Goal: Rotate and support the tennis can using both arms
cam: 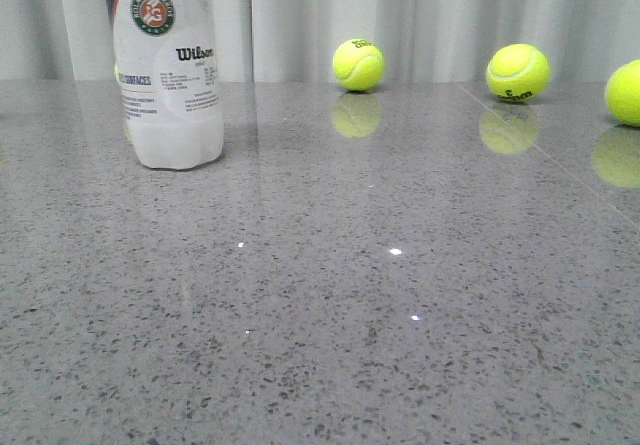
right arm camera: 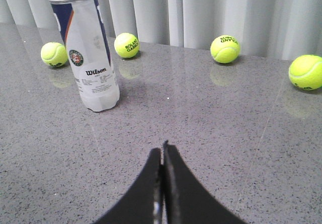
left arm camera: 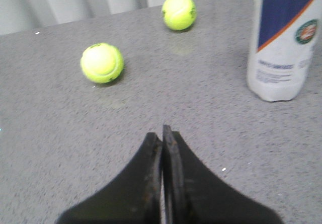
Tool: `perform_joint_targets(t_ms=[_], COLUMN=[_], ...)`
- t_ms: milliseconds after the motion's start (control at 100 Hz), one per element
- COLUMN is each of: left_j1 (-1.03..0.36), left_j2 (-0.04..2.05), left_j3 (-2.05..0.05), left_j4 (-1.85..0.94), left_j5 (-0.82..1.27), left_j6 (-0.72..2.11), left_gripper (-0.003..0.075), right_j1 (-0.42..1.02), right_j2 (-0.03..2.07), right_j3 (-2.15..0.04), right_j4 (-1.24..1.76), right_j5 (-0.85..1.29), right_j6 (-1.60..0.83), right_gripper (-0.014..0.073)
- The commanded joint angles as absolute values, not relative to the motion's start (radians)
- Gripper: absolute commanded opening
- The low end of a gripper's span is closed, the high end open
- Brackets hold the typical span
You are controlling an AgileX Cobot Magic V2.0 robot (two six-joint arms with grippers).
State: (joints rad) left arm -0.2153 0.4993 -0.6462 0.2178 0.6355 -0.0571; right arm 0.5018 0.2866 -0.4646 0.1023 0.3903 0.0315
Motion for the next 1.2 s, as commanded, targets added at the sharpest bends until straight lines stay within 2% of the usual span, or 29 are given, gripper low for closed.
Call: perform_joint_targets(t_ms=[0,220,350,780,830,1190], left_j1=[-0.17,-0.093,-0.059,-0.046,-0.046,-0.048], left_j2=[0.478,0.362,0.276,-0.043,-0.034,-0.039], left_j3=[-0.608,-0.385,-0.279,0.052,0.042,0.045], left_j4=[0.189,0.094,0.029,-0.033,-0.041,-0.045], left_j5=[0.48,0.198,0.178,-0.006,0.051,0.02], left_j6=[-0.069,-0.034,0.063,0.09,0.092,0.092], left_gripper=[-0.0019,-0.0019,-0.0019,-0.0019,-0.0019,-0.0019], right_j1=[0.499,0.499,0.499,0.499,0.499,0.499], right_j2=[0.293,0.293,0.293,0.293,0.293,0.295], right_j3=[-0.488,-0.488,-0.488,-0.488,-0.488,-0.488], right_j4=[0.104,0.104,0.104,0.104,0.104,0.104], right_j5=[0.305,0.305,0.305,0.305,0.305,0.304], right_j6=[0.029,0.029,0.029,0.029,0.029,0.029], right_gripper=[-0.0061,-0.0061,-0.0061,-0.0061,-0.0061,-0.0061])
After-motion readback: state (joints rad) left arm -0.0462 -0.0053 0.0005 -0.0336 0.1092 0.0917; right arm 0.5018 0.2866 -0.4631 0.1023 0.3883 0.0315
